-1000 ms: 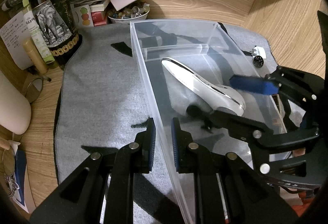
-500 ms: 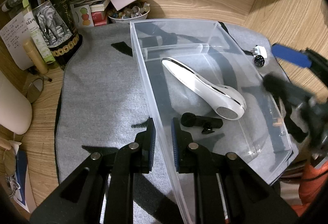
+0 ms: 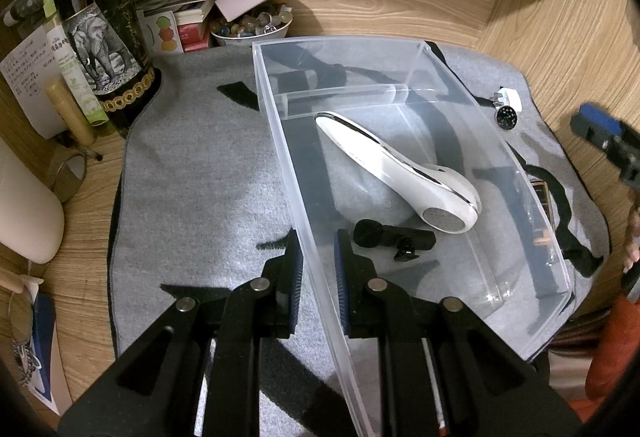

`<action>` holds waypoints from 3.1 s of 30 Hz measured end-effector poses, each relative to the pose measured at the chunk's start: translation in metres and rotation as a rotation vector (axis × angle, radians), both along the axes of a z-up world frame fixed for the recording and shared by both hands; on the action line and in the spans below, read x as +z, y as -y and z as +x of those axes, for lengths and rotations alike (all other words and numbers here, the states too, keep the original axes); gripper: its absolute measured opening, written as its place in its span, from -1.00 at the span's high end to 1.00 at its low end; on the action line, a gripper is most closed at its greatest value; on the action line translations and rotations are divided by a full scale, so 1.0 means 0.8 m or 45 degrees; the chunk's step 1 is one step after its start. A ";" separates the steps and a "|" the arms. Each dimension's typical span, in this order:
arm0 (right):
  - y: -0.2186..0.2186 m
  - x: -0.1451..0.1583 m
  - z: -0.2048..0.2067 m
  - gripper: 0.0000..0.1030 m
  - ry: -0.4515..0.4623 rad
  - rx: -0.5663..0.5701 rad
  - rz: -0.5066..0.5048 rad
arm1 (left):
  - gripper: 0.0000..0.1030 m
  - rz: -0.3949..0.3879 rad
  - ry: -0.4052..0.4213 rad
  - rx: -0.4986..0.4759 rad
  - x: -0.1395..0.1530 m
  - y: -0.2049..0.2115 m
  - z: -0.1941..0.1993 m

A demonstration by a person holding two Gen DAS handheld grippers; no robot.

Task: Organize rigid objects
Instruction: 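Grasp the silver metal cylinder with the right tool, then place the silver cylinder into the clear box with the right tool and release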

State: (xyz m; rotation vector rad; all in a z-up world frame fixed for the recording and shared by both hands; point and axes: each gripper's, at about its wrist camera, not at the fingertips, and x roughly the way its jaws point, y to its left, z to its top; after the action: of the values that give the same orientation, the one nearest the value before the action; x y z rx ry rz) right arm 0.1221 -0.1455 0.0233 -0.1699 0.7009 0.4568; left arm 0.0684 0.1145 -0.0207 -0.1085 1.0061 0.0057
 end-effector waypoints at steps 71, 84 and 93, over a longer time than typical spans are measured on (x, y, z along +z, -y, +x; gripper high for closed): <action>-0.012 0.049 -0.045 0.72 0.201 0.098 0.177 | 0.71 0.020 0.018 -0.001 -0.001 0.005 -0.001; -0.130 0.068 -0.054 0.72 0.223 0.421 0.179 | 0.71 0.022 0.018 0.000 -0.001 0.004 -0.002; -0.185 -0.018 -0.021 0.72 -0.056 0.535 -0.012 | 0.71 0.023 0.016 0.003 0.000 0.002 -0.002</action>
State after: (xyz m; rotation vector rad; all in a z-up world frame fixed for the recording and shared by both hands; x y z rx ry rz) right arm 0.1050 0.0022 0.0090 -0.3192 0.7114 0.8610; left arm 0.0665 0.1126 -0.0211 -0.0933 0.9929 0.0162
